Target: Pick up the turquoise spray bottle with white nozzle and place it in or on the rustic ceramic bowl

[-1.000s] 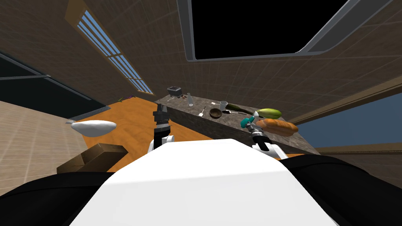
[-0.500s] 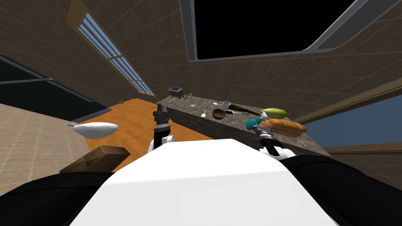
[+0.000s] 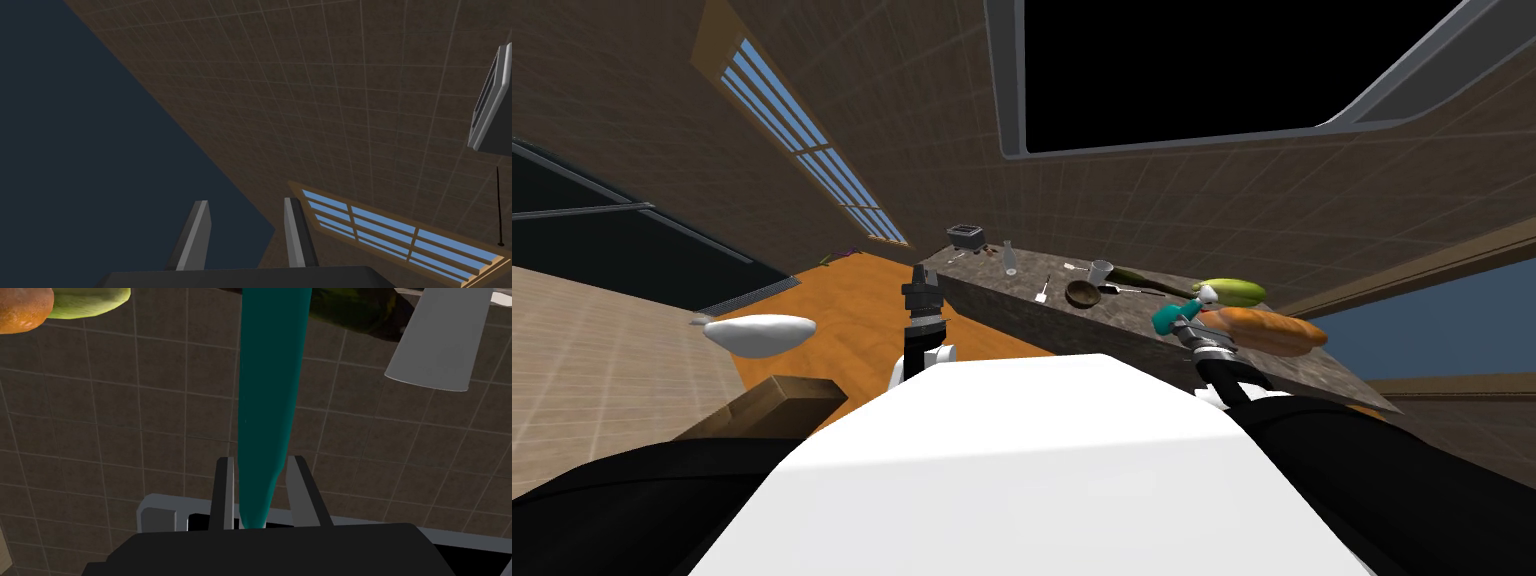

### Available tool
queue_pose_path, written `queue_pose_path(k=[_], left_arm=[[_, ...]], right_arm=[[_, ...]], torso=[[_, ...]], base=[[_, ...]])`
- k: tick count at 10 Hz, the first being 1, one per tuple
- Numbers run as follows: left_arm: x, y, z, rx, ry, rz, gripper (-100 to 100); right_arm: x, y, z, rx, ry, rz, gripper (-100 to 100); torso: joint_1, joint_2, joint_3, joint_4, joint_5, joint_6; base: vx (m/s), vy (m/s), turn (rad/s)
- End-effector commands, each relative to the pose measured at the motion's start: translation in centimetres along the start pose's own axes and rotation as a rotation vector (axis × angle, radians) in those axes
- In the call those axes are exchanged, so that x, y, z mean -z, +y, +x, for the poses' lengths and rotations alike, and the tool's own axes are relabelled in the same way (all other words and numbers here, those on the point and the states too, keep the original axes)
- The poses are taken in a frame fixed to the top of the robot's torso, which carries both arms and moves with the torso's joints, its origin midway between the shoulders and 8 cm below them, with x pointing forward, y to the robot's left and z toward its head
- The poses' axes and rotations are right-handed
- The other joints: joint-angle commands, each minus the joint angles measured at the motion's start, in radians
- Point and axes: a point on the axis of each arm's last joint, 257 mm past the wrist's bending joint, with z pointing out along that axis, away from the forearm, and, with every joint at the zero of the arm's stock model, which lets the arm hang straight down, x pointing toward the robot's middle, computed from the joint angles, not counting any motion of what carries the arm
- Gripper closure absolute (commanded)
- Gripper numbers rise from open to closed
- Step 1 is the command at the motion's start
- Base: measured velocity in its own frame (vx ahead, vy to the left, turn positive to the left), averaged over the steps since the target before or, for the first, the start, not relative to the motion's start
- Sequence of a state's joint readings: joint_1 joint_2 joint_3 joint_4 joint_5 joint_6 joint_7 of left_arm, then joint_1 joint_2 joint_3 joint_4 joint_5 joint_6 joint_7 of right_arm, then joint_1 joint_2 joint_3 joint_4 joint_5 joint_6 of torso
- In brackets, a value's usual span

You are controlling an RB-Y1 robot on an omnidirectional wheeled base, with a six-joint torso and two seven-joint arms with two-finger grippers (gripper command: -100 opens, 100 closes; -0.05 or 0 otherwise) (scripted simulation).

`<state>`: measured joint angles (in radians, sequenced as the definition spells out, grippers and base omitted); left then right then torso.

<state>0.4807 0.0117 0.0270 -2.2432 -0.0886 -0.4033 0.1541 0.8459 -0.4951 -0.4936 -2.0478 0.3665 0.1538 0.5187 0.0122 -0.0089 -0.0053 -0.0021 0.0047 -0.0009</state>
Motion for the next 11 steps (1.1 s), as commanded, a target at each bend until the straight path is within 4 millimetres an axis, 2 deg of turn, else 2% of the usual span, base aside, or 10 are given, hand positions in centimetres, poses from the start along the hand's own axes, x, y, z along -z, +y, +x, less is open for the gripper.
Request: queue_pose_path(k=[1,4,6,11], left_arm=[[0.0,0.0,0.0,0.0,0.0,0.0,0],[0.0,0.0,0.0,0.0,0.0,0.0,0],[0.0,0.0,0.0,0.0,0.0,0.0,0],[0.0,0.0,0.0,0.0,0.0,0.0,0]], right_arm=[[0.5,-0.8,-1.0,0.017,-0.002,0.013,100],[1.4,-1.0,-3.1,0.035,-0.01,0.021,100],[1.6,-0.2,-4.0,0.027,-0.014,0.012,100],[2.1,2.0,-5.7,-0.004,-0.017,-0.015,100]], torso=[[0.0,0.0,0.0,0.0,0.0,0.0],[0.001,0.0,0.0,0.0,0.0,-0.001],[0.001,-0.004,-0.002,-0.001,0.0,-0.002],[-0.006,0.001,0.0,0.0,-0.002,-0.002]], base=[[0.102,0.123,0.009],[0.095,0.136,0.023],[0.109,0.111,0.025],[0.063,0.06,0.021]])
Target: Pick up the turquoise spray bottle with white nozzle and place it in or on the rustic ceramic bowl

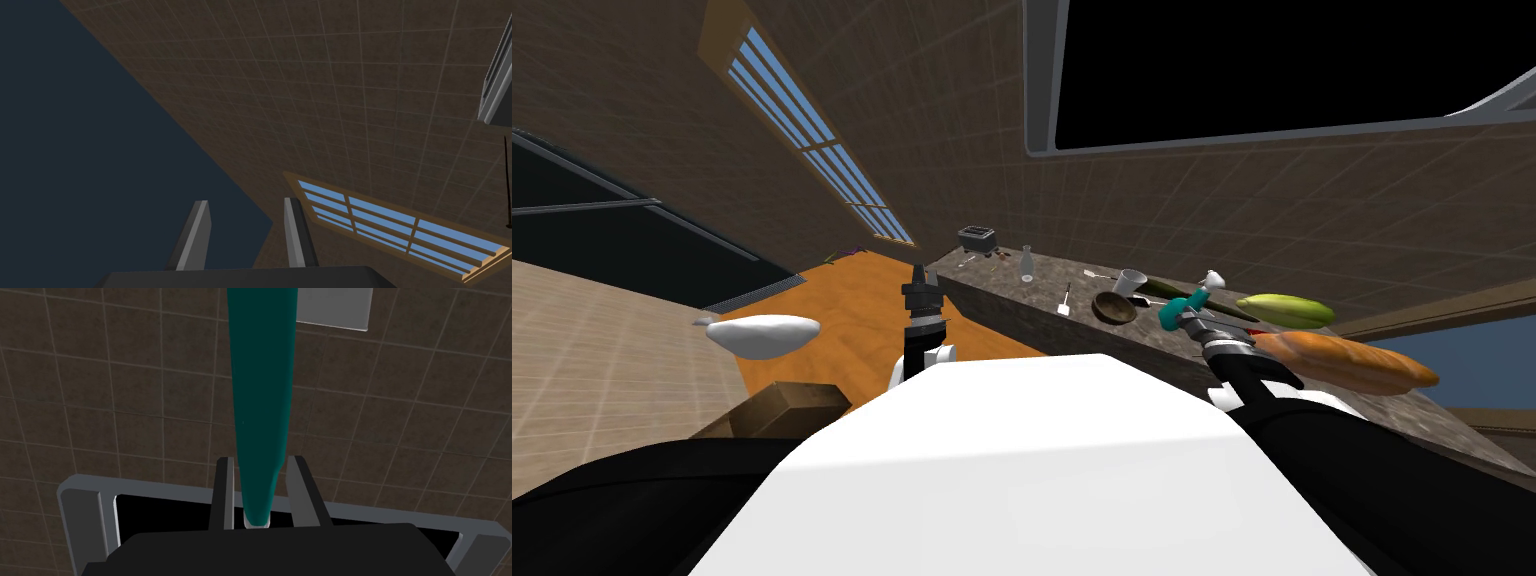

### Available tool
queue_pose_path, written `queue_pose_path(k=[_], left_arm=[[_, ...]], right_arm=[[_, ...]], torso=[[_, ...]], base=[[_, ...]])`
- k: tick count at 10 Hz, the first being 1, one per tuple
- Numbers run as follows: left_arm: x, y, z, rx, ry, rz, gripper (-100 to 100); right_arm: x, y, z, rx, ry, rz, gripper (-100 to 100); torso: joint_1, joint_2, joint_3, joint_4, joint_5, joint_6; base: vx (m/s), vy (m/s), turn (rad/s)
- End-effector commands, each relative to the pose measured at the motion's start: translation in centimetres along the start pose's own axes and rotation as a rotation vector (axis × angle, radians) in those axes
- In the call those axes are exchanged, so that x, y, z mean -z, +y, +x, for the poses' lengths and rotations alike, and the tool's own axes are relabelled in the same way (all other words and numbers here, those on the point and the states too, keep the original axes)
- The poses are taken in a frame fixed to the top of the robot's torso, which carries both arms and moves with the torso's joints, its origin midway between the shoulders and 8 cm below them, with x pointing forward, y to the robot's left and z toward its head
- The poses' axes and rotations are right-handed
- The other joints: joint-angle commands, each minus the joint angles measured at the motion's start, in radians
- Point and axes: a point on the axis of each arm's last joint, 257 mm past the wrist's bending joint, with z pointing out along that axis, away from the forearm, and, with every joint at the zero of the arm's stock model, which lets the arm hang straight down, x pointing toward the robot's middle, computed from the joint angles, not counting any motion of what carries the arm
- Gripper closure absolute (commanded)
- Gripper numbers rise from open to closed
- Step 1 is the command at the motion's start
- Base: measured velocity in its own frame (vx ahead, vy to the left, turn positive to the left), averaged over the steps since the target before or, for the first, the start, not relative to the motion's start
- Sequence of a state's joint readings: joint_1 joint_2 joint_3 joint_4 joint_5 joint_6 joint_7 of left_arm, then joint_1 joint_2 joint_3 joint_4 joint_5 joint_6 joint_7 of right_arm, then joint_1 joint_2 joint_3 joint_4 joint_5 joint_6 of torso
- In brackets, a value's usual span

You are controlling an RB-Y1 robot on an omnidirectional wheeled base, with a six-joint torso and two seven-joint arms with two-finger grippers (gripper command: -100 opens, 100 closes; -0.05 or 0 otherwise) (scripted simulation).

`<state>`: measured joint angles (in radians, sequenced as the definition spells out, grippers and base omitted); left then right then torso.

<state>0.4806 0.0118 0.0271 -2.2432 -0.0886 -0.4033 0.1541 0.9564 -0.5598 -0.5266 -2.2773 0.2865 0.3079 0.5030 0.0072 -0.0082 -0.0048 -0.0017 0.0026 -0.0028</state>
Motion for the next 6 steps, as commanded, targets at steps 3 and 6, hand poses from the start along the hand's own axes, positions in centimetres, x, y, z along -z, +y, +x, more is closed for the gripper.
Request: queue_pose_path(k=[3,6], left_arm=[[0.0,0.0,0.0,0.0,0.0,0.0,0],[0.0,0.0,0.0,0.0,0.0,0.0,0]], right_arm=[[0.4,1.7,-1.2,-0.028,0.002,-0.022,100],[0.9,3.5,-2.0,-0.059,0.009,-0.046,100]], torso=[[0.0,0.0,0.0,0.0,0.0,0.0],[-0.001,0.001,0.001,0.001,0.0,0.0]], base=[[0.071,0.072,0.016],[0.074,0.06,0.014]])
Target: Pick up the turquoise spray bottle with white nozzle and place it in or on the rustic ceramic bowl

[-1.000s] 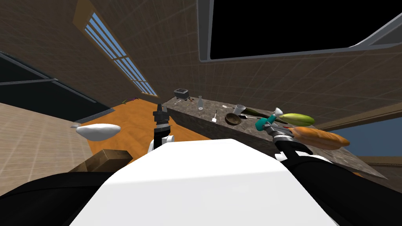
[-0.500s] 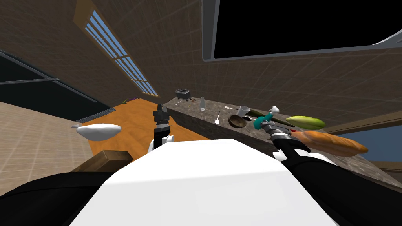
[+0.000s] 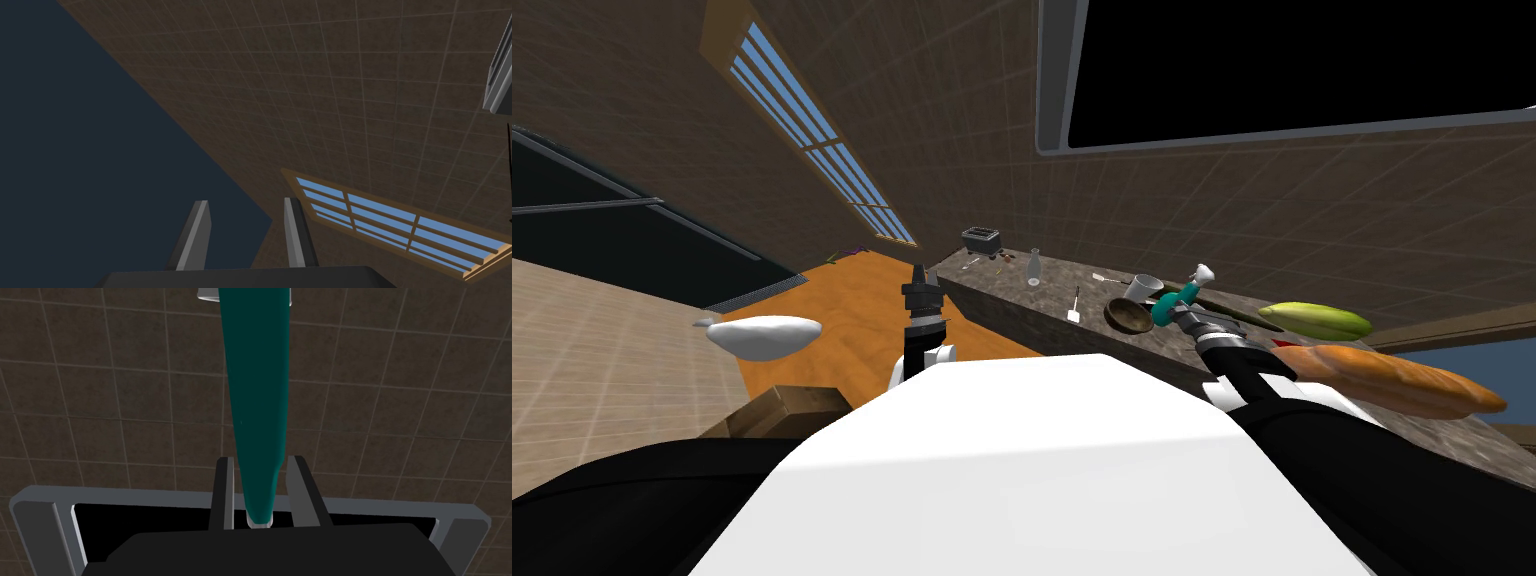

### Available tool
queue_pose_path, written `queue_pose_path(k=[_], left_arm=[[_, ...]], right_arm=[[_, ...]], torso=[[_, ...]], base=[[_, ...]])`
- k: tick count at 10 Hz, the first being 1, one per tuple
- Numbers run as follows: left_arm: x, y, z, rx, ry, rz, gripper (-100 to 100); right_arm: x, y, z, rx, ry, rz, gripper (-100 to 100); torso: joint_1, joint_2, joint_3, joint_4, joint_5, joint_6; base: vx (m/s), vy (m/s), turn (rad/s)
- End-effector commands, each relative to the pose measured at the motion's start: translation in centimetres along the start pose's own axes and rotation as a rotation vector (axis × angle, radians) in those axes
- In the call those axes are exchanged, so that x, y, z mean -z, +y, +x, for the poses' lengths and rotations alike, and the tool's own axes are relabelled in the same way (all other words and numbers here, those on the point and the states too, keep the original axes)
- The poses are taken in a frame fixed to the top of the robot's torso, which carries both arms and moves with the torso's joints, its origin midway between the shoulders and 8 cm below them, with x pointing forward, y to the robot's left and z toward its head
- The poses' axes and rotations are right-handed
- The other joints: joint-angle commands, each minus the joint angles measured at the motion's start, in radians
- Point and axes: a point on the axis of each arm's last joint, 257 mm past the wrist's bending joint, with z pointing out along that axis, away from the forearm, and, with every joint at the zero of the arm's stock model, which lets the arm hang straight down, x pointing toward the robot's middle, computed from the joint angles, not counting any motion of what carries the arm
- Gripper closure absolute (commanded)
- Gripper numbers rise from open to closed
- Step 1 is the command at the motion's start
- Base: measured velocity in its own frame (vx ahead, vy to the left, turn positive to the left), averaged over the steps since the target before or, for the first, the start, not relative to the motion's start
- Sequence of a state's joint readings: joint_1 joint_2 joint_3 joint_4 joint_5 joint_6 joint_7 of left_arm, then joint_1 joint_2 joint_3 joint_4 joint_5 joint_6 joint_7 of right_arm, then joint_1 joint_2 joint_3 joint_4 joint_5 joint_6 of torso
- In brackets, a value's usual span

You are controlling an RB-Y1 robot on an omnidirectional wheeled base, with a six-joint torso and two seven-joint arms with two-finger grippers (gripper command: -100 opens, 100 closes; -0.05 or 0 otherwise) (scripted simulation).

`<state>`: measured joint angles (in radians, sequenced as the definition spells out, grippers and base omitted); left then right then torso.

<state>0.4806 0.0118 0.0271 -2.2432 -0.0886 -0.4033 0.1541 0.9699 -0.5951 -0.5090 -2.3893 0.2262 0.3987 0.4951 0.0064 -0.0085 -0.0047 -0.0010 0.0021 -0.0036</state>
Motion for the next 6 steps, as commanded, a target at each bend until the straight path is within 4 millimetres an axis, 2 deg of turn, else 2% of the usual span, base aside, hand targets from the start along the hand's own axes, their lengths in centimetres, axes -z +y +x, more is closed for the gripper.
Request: queue_pose_path(k=[1,3,4,5,6], left_arm=[[0.0,0.0,0.0,0.0,0.0,0.0,0],[0.0,0.0,0.0,0.0,0.0,0.0,0],[0.0,0.0,0.0,0.0,0.0,0.0,0],[0.0,0.0,0.0,0.0,0.0,0.0,0],[0.0,0.0,0.0,0.0,0.0,0.0,0]], right_arm=[[0.4,0.8,-0.2,-0.018,0.006,-0.01,100],[0.6,1.9,-0.5,-0.04,0.012,-0.025,100],[0.6,1.6,-0.4,-0.033,0.01,-0.021,100],[0.6,1.7,-0.4,-0.035,0.01,-0.023,-100],[0.6,1.7,-0.4,-0.035,0.01,-0.023,-100]], torso=[[0.0,0.0,0.0,0.0,0.0,0.0],[0.001,0.001,0.001,0.0,0.0,0.0],[0.0,0.002,0.001,0.001,0.0,0.001],[-0.003,0.004,0.002,0.001,-0.001,0.001],[-0.005,0.006,0.003,0.001,-0.001,0.001]], base=[[0.079,0.079,0.02],[0.064,0.073,0.006],[0.029,0.028,0.007],[0.006,0.007,0.001],[0.0,0.0,0.0]])
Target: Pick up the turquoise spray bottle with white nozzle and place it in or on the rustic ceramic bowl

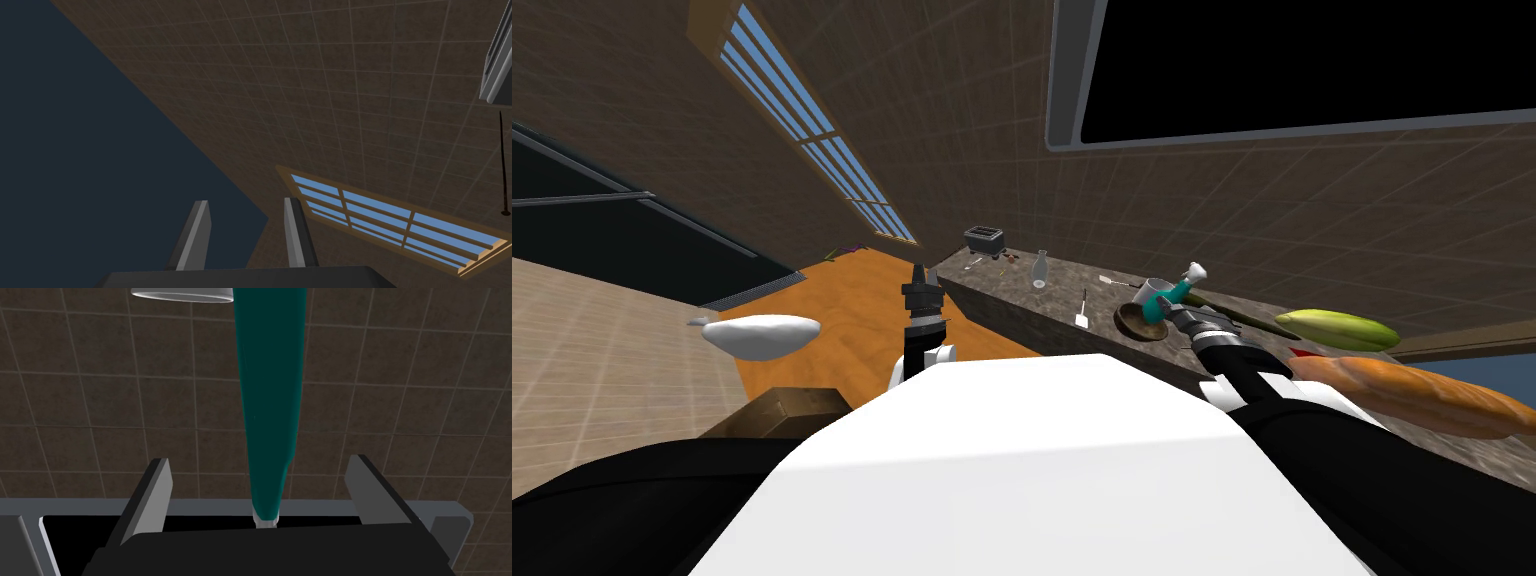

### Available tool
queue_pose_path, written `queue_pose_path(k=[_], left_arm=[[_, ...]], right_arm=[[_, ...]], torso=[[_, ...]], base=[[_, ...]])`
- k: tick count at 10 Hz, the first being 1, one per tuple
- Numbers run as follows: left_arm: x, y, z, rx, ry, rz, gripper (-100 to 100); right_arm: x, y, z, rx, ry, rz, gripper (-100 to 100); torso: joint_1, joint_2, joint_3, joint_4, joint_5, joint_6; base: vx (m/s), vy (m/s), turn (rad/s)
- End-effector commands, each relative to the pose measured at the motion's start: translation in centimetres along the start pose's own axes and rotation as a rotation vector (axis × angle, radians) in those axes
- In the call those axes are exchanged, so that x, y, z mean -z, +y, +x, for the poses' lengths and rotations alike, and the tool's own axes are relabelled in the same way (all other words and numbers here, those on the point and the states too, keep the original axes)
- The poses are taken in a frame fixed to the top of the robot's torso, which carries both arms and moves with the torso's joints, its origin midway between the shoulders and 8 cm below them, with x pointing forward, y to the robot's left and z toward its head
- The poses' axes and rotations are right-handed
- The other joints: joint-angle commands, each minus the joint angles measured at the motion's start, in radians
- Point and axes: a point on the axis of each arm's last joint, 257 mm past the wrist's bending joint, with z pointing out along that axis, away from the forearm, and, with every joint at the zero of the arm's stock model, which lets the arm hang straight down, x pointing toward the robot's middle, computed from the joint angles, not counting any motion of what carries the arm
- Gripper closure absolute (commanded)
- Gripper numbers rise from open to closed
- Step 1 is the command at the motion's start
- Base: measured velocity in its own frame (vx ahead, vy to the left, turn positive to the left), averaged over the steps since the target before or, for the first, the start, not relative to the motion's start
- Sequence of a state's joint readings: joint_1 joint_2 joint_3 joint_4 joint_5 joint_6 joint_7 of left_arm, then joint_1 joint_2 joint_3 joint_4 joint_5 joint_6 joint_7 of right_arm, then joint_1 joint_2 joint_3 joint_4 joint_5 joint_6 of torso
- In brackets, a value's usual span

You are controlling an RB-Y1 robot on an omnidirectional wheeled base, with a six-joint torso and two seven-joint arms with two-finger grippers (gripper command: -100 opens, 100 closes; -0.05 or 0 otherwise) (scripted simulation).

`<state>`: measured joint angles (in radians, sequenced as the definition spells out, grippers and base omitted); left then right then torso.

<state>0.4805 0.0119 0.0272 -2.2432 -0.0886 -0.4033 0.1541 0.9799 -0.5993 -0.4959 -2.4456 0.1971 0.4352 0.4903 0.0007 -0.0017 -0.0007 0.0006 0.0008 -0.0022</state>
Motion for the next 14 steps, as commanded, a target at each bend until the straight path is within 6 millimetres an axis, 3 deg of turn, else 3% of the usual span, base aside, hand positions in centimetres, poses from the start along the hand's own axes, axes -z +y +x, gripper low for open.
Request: queue_pose_path(k=[1,3,4,5,9,12,13,14], left_arm=[[0.0,0.0,0.0,0.0,0.0,0.0,0],[0.0,0.0,0.0,0.0,0.0,0.0,0],[0.0,0.0,0.0,0.0,0.0,0.0,0],[0.0,0.0,0.0,0.0,0.0,0.0,0],[0.0,0.0,0.0,0.0,0.0,0.0,0],[0.0,0.0,0.0,0.0,0.0,0.0,0],[0.0,0.0,0.0,0.0,0.0,0.0,0],[0.0,0.0,0.0,0.0,0.0,0.0,0]], right_arm=[[0.0,0.0,0.0,0.0,0.0,0.0,-100],[0.0,0.0,0.0,0.0,0.0,0.0,-100],[0.0,0.0,0.0,0.0,0.0,0.0,0],[0.4,-0.1,-1.2,-0.001,-0.003,0.001,-100],[1.6,0.4,-3.8,0.0,-0.004,-0.006,-100],[1.9,0.7,-4.5,0.001,-0.004,-0.012,-100],[1.9,0.7,-4.6,0.0,-0.003,-0.011,0],[1.9,0.7,-4.6,0.001,-0.003,-0.011,0]], torso=[[0.0,0.0,0.0,0.0,0.0,0.0],[0.0,0.001,0.0,0.0,0.0,0.0],[0.0,0.001,0.0,0.0,0.0,0.0],[0.0,0.001,0.0,0.0,0.0,0.0],[-0.001,0.0,0.0,0.0,0.0,0.0],[0.0,0.001,0.0,0.0,0.0,0.0],[0.0,0.001,0.0,0.0,0.0,0.0],[0.0,0.001,0.0,0.0,0.0,0.0]], base=[[0.0,0.0,0.0],[0.0,0.0,0.0],[0.0,0.0,0.0],[0.01,-0.009,-0.026],[0.014,-0.014,-0.02],[0.002,0.003,-0.008],[0.0,0.0,0.0],[0.0,0.0,0.0]])
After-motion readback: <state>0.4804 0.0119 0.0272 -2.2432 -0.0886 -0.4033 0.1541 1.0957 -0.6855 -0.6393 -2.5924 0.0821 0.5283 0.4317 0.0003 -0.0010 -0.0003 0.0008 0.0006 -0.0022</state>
